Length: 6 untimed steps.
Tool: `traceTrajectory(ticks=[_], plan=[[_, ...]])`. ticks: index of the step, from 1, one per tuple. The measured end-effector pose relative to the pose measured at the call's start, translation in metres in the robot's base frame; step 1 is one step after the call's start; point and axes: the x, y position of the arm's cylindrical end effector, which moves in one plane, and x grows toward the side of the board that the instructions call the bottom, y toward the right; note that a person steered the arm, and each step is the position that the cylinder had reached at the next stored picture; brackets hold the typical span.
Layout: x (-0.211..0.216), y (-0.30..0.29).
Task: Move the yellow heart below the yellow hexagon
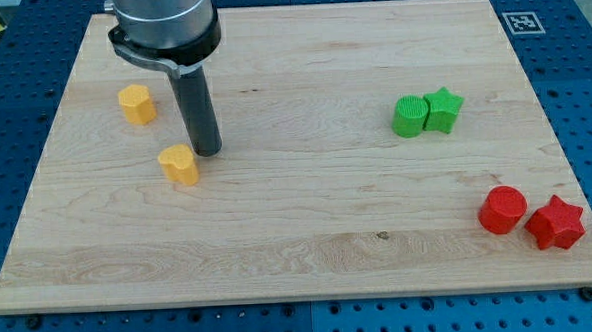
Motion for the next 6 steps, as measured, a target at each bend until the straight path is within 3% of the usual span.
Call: traceTrajectory(ticks=[2, 6], plan=[[0.036, -0.011], [0.028, -0.054]])
